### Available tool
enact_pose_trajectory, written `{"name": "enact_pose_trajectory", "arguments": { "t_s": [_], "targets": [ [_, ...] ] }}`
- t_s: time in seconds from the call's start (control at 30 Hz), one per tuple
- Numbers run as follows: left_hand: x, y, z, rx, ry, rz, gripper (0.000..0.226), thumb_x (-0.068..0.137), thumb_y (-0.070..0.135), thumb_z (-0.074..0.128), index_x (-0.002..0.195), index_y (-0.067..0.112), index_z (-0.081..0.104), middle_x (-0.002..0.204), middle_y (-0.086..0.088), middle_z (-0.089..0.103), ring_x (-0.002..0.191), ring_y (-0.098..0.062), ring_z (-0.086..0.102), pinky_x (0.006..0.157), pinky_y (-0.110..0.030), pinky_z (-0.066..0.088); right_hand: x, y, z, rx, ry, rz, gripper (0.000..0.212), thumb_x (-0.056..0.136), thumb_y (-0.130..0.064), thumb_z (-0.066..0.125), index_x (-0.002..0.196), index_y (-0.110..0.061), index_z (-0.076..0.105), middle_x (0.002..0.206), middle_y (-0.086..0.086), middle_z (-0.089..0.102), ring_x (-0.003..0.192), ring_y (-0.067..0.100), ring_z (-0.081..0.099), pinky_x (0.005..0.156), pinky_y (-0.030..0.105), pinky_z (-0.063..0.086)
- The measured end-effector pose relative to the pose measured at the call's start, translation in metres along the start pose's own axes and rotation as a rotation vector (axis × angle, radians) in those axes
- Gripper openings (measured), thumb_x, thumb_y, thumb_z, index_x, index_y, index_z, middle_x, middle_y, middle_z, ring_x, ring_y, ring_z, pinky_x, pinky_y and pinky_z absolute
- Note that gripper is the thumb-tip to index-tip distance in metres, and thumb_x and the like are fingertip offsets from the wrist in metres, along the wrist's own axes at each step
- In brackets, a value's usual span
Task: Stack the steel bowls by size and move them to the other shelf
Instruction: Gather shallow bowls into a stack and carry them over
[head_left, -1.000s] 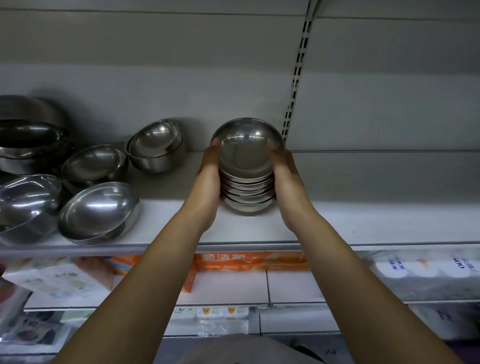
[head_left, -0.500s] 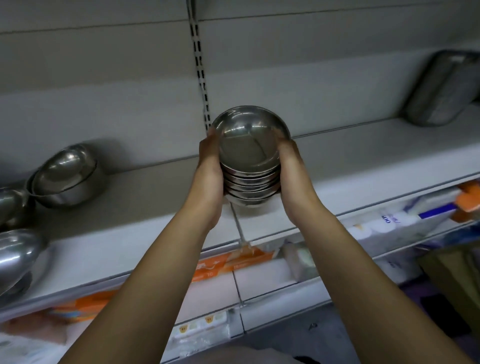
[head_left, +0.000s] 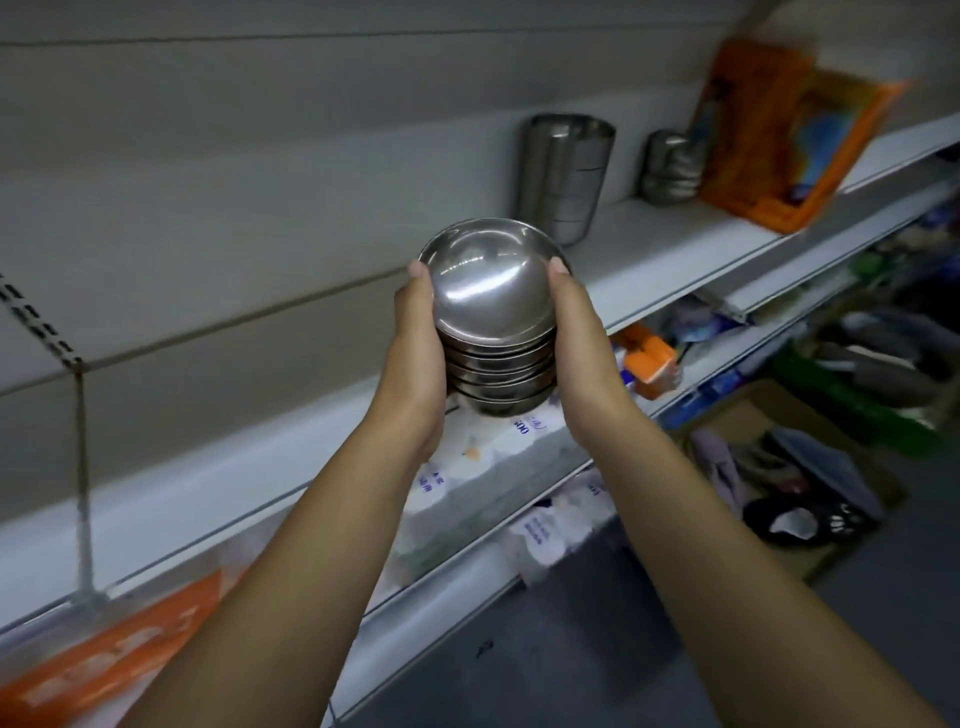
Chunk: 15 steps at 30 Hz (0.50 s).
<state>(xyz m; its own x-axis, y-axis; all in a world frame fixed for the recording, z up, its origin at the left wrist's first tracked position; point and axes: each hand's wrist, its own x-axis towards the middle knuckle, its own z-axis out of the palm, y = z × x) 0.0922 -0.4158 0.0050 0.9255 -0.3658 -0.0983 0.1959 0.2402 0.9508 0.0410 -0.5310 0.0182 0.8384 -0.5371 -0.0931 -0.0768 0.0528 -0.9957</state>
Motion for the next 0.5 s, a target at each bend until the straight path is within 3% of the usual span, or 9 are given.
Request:
{"name": "enact_pose_trajectory", "arguments": {
  "t_s": [0.07, 0.13, 0.2, 0.27, 0.33, 0.5],
  "targets": [
    [0.009, -0.012, 0.033, 0.010, -0.010, -0.017, 0.080, 0.084, 0.083, 0.035, 0.139, 0.031, 0.060, 0.128, 0.005, 0.074, 0.120, -0.014, 0.069, 0.111, -0.047, 0.048, 0.013, -0.003, -0.035, 0.029, 0.029, 0.011, 0.070, 0.083, -0.076, 0.048, 0.135, -0.032, 0.061, 0.130, -0.007, 0.067, 0.122, 0.015, 0.061, 0.109, 0.041, 0.046],
    [0.018, -0.020, 0.062, 0.006, -0.016, -0.018, 0.083, 0.080, 0.085, 0.037, 0.141, 0.032, 0.059, 0.132, 0.006, 0.072, 0.123, -0.013, 0.067, 0.113, -0.045, 0.046, 0.028, -0.002, -0.068, 0.038, 0.039, 0.029, 0.045, 0.097, -0.065, 0.048, 0.123, -0.031, 0.063, 0.119, -0.012, 0.064, 0.106, 0.001, 0.059, 0.096, 0.024, 0.046],
    [0.028, -0.025, 0.086, 0.006, -0.030, -0.027, 0.090, 0.073, 0.089, 0.040, 0.141, 0.034, 0.058, 0.135, 0.007, 0.070, 0.126, -0.013, 0.064, 0.114, -0.045, 0.044, 0.041, -0.001, -0.092, 0.027, 0.036, 0.043, 0.044, 0.100, -0.061, 0.045, 0.126, -0.029, 0.061, 0.118, -0.017, 0.064, 0.104, -0.008, 0.056, 0.084, 0.012, 0.045],
    [0.040, -0.028, 0.105, 0.017, -0.031, -0.032, 0.093, 0.069, 0.092, 0.041, 0.141, 0.035, 0.058, 0.135, 0.008, 0.069, 0.126, -0.013, 0.064, 0.114, -0.046, 0.044, 0.058, -0.001, -0.107, 0.021, 0.049, 0.046, 0.058, 0.095, -0.066, 0.045, 0.136, -0.029, 0.061, 0.125, -0.011, 0.068, 0.118, 0.007, 0.062, 0.095, 0.025, 0.049],
    [0.054, -0.029, 0.122, 0.038, -0.028, -0.031, 0.093, 0.069, 0.091, 0.041, 0.141, 0.035, 0.057, 0.135, 0.008, 0.070, 0.125, -0.012, 0.065, 0.113, -0.046, 0.046, 0.078, -0.001, -0.119, 0.058, 0.067, 0.034, 0.058, 0.094, -0.067, 0.044, 0.137, -0.032, 0.061, 0.127, -0.006, 0.070, 0.118, 0.014, 0.065, 0.103, 0.039, 0.050],
    [0.103, -0.031, 0.162, 0.083, -0.047, -0.058, 0.086, 0.080, 0.086, 0.039, 0.143, 0.031, 0.057, 0.129, 0.006, 0.073, 0.114, -0.011, 0.072, 0.105, -0.043, 0.054, 0.137, -0.005, -0.140, 0.117, 0.130, 0.034, 0.063, 0.083, -0.075, 0.048, 0.127, -0.035, 0.069, 0.126, -0.006, 0.073, 0.121, 0.019, 0.067, 0.108, 0.049, 0.048]
  ]
}}
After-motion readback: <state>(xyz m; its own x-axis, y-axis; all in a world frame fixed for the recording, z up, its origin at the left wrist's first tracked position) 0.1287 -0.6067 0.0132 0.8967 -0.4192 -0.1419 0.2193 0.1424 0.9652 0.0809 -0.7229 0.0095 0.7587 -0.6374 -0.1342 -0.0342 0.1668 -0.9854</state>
